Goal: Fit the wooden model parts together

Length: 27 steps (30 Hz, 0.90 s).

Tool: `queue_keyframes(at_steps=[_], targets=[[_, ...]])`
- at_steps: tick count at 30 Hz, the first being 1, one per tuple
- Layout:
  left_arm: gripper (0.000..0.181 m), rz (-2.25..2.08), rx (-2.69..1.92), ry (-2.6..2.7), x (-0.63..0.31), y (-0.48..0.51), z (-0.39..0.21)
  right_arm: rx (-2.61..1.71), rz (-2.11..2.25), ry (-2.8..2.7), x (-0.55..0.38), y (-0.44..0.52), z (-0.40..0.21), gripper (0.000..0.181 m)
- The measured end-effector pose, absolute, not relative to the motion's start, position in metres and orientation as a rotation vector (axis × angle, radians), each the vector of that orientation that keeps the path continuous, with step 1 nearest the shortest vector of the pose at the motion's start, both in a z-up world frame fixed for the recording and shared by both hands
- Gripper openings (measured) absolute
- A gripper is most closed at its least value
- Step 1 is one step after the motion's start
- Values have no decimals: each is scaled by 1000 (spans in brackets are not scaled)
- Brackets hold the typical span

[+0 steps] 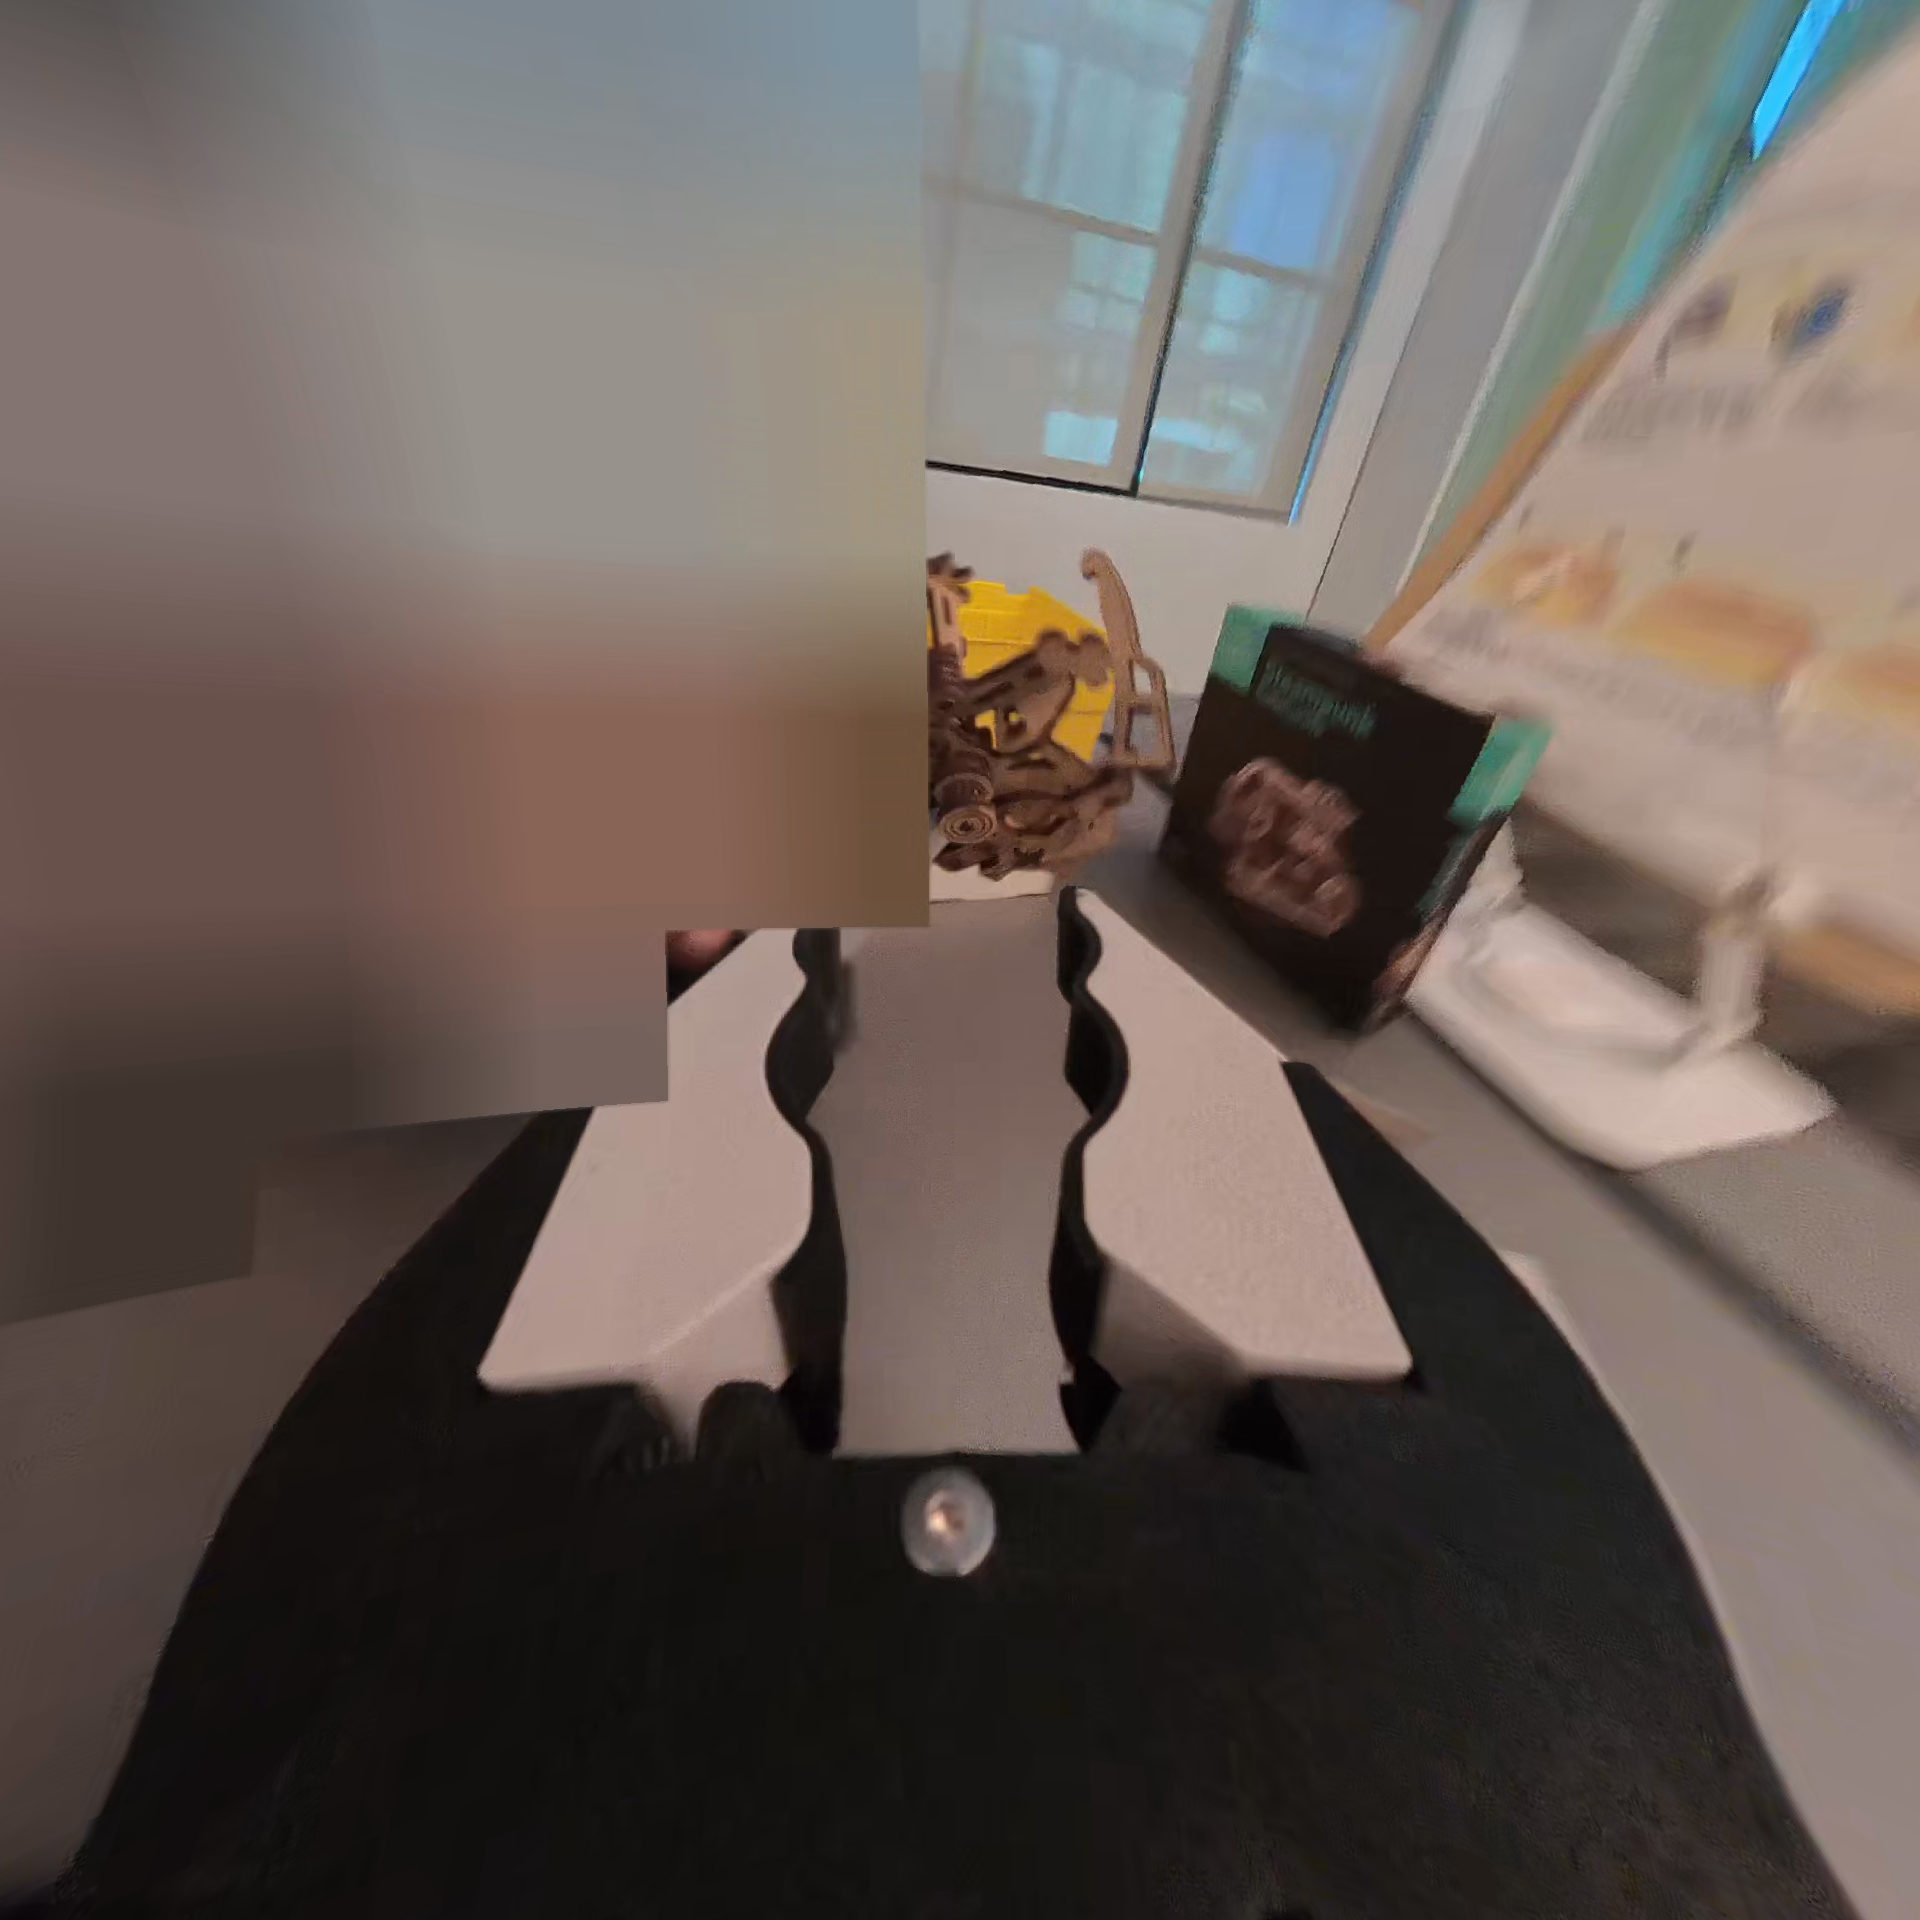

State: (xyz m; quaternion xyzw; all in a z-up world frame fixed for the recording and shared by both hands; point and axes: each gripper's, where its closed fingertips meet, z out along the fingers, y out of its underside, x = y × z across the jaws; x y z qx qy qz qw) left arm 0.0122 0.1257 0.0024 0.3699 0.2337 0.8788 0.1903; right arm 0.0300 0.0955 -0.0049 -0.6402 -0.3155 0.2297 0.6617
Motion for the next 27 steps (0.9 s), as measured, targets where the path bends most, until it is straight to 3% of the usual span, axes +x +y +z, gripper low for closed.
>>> queue_keyframes(at_steps=[4, 7, 11, 19, 27], targets=[[0, 2428, 965, 618, 21, 124, -2, -1507, 1110, -288, 33, 102, -1, 36], [0, 2416, 991, 612, 19, 124, -8, -1502, 1277, -195, 35, 105, -9, 31], [0, 2422, 1008, 584, 17, 128, -7, -1549, 966, -362, 39, 102, -22, 32], [0, 2351, 1139, 579, 31, 118, -17, -1328, 316, -315, 169, 59, 60, 30], [0, 2221, 1359, 665, 46, 111, -40, -1417, 10, -517, 170, 70, 17, 31]])
